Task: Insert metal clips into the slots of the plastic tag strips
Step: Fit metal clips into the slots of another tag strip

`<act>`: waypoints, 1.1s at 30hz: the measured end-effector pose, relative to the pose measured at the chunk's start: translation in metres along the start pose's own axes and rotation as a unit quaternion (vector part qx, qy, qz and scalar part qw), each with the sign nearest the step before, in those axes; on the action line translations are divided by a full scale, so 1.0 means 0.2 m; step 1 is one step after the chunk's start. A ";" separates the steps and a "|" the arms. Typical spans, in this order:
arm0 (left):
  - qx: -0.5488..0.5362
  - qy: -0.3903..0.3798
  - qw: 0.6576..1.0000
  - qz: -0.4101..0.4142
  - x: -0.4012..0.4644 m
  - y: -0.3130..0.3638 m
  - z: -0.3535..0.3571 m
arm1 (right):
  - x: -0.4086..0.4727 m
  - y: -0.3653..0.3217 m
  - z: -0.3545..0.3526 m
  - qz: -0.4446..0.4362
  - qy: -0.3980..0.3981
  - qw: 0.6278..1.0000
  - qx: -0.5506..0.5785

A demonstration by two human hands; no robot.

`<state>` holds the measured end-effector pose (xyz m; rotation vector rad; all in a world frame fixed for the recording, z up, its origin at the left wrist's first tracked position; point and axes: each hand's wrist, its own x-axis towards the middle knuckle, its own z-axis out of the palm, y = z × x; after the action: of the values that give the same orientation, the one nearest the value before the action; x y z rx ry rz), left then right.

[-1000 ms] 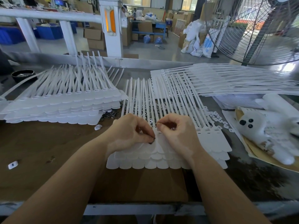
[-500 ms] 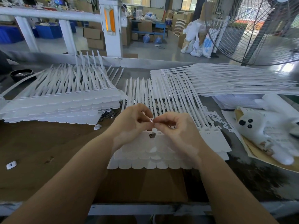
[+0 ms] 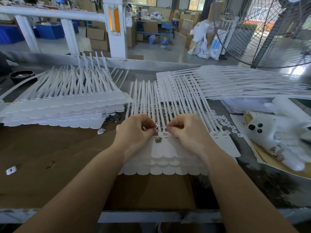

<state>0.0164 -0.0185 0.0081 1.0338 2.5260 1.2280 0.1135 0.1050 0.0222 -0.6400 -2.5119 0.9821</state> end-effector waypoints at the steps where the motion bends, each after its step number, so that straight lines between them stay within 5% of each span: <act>1: -0.002 0.000 1.000 -0.003 0.00 0.00 0.00 | 0.01 -0.01 0.00 0.006 -0.011 1.000 -0.010; 13: -0.004 0.011 1.000 -0.011 -0.04 0.04 0.00 | 0.08 -0.03 0.01 0.115 -0.042 0.992 0.000; 33: 0.012 0.037 0.999 0.018 -0.07 0.01 0.00 | 0.03 -0.02 -0.05 0.035 -0.072 0.997 -0.013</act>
<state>0.0280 -0.0273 0.0066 1.0638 2.5950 1.2703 0.1122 0.1101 0.0326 -0.6911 -2.6475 1.0578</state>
